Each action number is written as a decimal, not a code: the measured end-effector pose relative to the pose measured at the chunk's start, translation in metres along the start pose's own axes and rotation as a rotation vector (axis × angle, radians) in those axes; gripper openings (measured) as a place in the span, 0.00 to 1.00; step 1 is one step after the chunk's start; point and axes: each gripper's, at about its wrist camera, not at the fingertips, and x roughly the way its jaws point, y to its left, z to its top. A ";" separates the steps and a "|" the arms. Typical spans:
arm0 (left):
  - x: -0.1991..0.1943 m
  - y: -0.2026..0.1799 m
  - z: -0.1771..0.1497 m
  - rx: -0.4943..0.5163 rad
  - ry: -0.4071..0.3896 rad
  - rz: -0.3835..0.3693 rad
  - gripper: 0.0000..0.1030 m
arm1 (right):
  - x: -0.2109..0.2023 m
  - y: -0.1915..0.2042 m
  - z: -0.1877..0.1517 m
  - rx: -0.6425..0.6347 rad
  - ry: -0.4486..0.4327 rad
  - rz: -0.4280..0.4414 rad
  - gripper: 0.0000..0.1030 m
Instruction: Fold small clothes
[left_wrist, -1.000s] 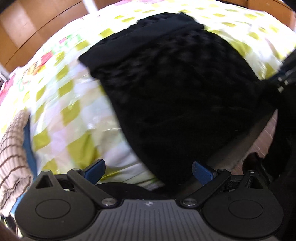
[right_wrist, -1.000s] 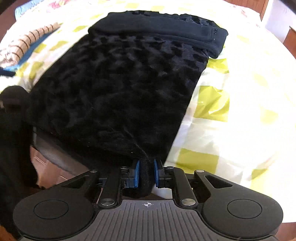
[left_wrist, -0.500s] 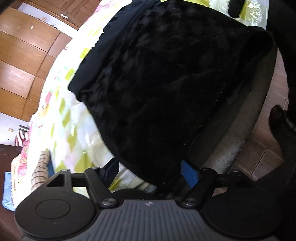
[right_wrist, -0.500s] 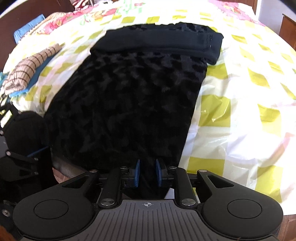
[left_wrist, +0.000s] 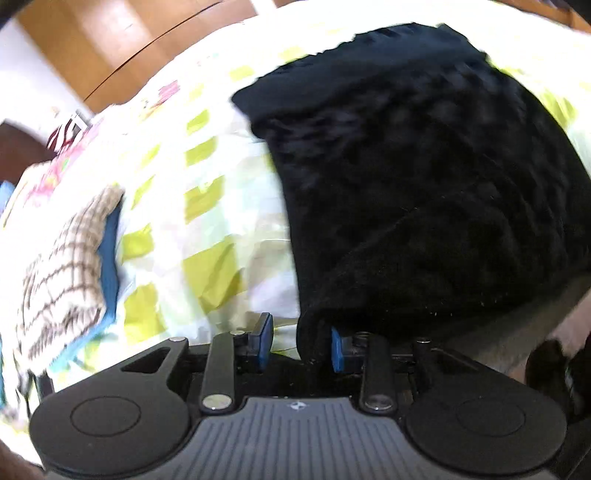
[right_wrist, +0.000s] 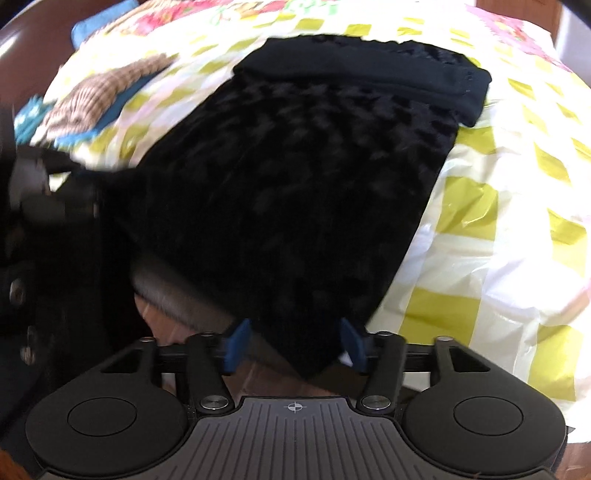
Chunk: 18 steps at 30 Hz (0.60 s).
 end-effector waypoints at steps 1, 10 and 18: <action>0.000 0.005 0.000 -0.023 -0.002 -0.006 0.46 | 0.000 0.003 0.000 -0.016 0.009 -0.006 0.60; -0.011 0.012 0.004 -0.132 -0.040 -0.125 0.36 | 0.040 0.012 0.003 -0.029 0.124 -0.123 0.53; -0.014 0.021 0.014 -0.188 -0.086 -0.144 0.30 | -0.007 -0.008 0.014 0.152 -0.062 -0.095 0.09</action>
